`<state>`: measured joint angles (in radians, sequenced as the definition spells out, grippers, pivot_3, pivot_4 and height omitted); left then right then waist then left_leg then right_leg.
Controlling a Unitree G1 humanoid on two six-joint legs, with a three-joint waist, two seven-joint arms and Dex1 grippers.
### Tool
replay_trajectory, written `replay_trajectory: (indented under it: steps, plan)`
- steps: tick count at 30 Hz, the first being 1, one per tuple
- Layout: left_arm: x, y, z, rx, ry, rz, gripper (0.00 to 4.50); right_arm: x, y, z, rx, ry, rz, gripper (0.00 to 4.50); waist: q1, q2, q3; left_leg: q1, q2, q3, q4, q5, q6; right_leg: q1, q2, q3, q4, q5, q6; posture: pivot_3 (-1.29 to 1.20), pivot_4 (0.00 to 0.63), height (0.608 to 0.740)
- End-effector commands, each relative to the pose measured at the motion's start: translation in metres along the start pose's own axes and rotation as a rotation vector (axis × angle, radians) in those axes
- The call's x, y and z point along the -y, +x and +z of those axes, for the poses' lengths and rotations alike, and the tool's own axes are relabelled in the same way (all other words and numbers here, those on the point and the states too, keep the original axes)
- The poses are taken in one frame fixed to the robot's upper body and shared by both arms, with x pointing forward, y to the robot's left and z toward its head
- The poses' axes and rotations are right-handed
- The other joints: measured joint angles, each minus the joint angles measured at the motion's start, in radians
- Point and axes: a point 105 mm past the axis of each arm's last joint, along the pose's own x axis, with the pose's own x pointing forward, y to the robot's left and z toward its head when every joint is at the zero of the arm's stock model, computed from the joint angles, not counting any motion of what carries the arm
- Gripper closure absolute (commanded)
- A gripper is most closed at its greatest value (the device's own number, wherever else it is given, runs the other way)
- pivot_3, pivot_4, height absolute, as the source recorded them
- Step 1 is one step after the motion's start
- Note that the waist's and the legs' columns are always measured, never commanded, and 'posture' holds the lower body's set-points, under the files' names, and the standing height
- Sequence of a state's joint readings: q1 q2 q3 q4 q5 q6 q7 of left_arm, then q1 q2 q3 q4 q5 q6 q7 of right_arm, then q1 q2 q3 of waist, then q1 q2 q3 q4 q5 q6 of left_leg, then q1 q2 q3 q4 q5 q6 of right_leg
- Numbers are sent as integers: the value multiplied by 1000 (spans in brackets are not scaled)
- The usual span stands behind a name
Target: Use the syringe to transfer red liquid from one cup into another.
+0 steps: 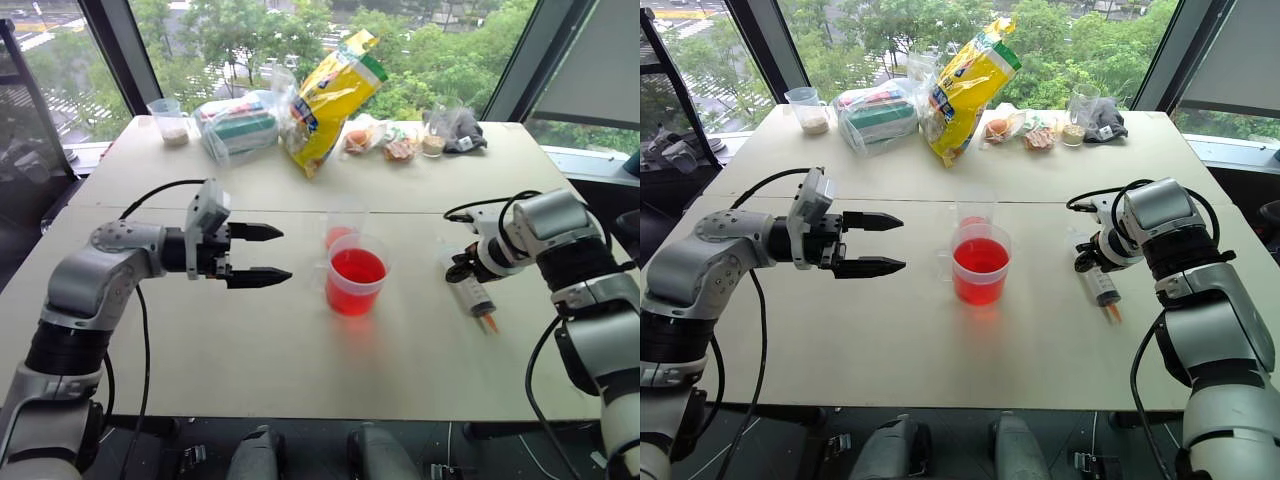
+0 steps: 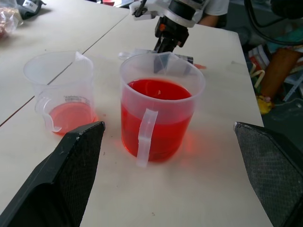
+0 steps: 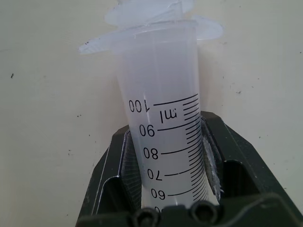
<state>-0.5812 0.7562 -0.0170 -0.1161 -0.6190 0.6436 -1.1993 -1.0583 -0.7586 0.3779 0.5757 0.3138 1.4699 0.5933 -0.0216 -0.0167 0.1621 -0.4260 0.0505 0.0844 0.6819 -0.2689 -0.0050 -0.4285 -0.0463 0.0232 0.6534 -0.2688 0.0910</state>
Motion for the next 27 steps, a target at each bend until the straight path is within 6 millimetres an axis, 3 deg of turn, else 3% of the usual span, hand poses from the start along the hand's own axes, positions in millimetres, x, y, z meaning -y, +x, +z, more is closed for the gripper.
replay_trajectory:
  steps: [1,4,8,11,14,16,20,23,27]
  plan:
    - [3,-3,11,27,47,5,0,2,-13,13,67,-7,-9,3117,1,0,0,0,0,0,0,0,0,0,0,0,0,0,0,0,150,740]
    - [2,-5,13,31,47,6,0,4,-36,27,180,25,16,3117,4,0,0,-1,0,0,0,0,0,-1,0,0,1,0,0,0,150,740]
    - [0,-5,16,36,48,3,0,-6,-95,65,608,-152,7,3117,11,1,0,-2,0,0,-1,0,0,-2,0,0,2,0,1,0,150,740]
    - [-3,-2,18,31,52,-14,0,-48,-168,80,1094,-253,130,3117,10,0,0,-2,0,-1,-3,0,0,-2,0,-1,1,0,2,0,150,740]
    - [-8,0,21,32,51,-27,0,-78,-207,70,1360,-268,259,3117,9,1,0,-2,0,-2,-3,0,0,-2,1,-1,1,0,2,0,150,740]
    - [-10,3,22,30,52,-40,0,-102,-222,57,1473,-318,375,3117,9,1,0,-1,1,-2,-3,0,0,-2,1,-1,2,0,2,0,150,740]
    - [-13,7,22,25,51,-62,0,-139,-228,35,1564,-378,566,3117,9,0,0,-1,0,-2,-1,0,0,0,0,-1,3,0,2,0,150,740]
    - [-13,10,26,29,47,-78,0,-153,-200,22,1533,-397,599,3117,10,-1,0,0,0,-2,0,0,0,1,0,-2,3,0,2,0,150,740]
    - [-14,10,29,25,48,-85,0,-157,-164,17,1527,-388,542,3117,8,-1,0,-1,-1,-2,0,0,0,1,0,-2,3,0,2,0,150,740]
